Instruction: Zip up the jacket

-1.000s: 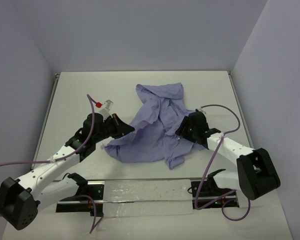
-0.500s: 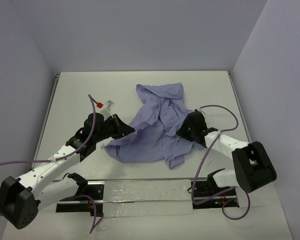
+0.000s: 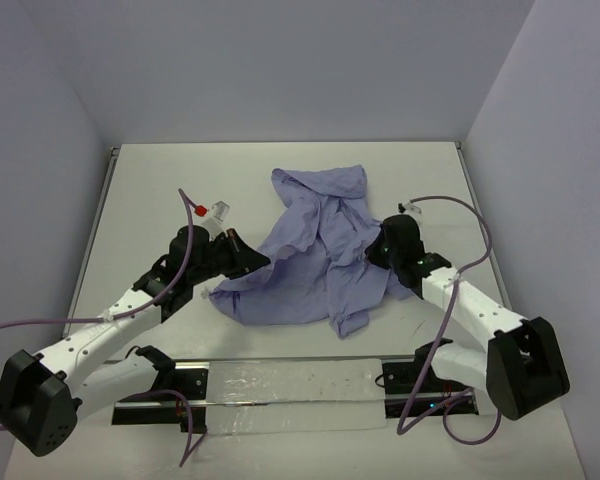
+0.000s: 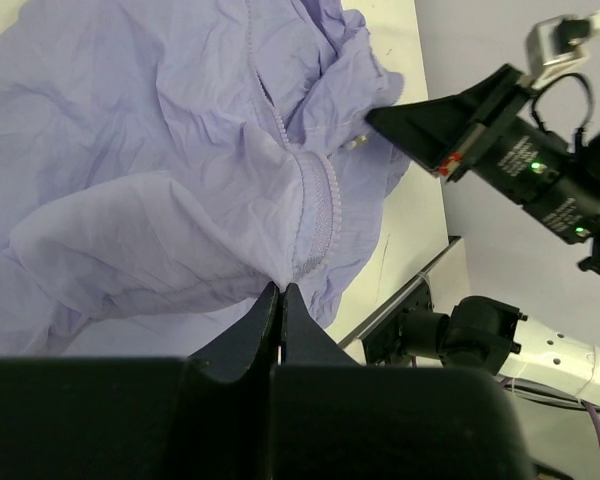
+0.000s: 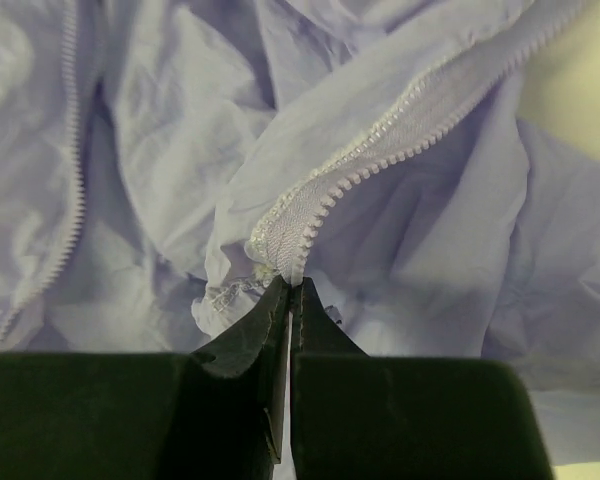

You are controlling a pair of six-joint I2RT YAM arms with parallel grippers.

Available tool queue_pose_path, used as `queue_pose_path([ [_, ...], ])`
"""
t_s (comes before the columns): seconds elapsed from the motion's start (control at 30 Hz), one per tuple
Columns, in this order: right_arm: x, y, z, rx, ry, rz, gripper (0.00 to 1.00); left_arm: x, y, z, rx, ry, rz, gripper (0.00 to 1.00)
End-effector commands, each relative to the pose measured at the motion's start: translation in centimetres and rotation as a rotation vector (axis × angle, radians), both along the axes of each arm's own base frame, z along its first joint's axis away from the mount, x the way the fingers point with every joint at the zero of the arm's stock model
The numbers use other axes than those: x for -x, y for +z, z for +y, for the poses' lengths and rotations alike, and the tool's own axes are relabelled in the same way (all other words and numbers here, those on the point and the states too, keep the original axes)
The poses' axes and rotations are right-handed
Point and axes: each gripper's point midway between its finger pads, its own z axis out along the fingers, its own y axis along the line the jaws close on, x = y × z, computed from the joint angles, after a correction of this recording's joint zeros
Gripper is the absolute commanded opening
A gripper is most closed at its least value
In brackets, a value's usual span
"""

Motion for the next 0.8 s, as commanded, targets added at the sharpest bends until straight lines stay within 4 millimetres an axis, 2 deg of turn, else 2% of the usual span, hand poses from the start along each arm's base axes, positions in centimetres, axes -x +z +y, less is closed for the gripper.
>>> queue_pose_path([
  [0.0,1.2,5.3,0.9,0.101,0.106,-0.073,0.00,-1.1,2.5,0.1,-0.004,0.014,-0.058,0.00],
  [0.1,2.7,8.2,2.8,0.146,0.212,-0.088,0.00,-1.9,3.5,0.6,-0.025,0.040,-0.083,0.00],
  [0.2,4.7,11.1,4.7,0.201,0.314,-0.083,0.00,-2.6,3.6,1.6,-0.064,0.082,-0.080,0.00],
  [0.27,6.3,12.5,5.7,0.244,0.395,-0.034,0.00,-3.1,4.2,2.3,-0.053,0.102,-0.087,0.00],
  [0.37,7.6,13.6,6.1,0.293,0.440,0.000,0.00,-3.1,4.7,2.8,-0.034,0.113,-0.090,0.00],
  [0.43,8.5,13.7,6.9,0.310,0.505,0.014,0.00,-3.5,4.6,3.4,-0.047,0.144,-0.092,0.00],
  [0.5,9.1,12.8,7.5,0.334,0.562,0.043,0.00,-3.9,4.5,4.1,-0.074,0.169,-0.086,0.00],
  [0.63,9.2,8.8,10.4,0.389,0.723,0.141,0.00,-4.6,3.7,5.1,-0.138,0.218,-0.054,0.00],
  [0.67,8.8,8.8,11.5,0.390,0.751,0.138,0.00,-4.7,3.6,5.2,-0.143,0.224,-0.048,0.00],
  [0.73,7.1,8.2,15.0,0.410,0.818,0.140,0.00,-4.7,3.2,5.2,-0.148,0.231,-0.033,0.00],
  [0.77,6.3,10.2,17.2,0.384,0.857,0.080,0.00,-4.8,3.0,5.3,-0.147,0.238,-0.025,0.00],
])
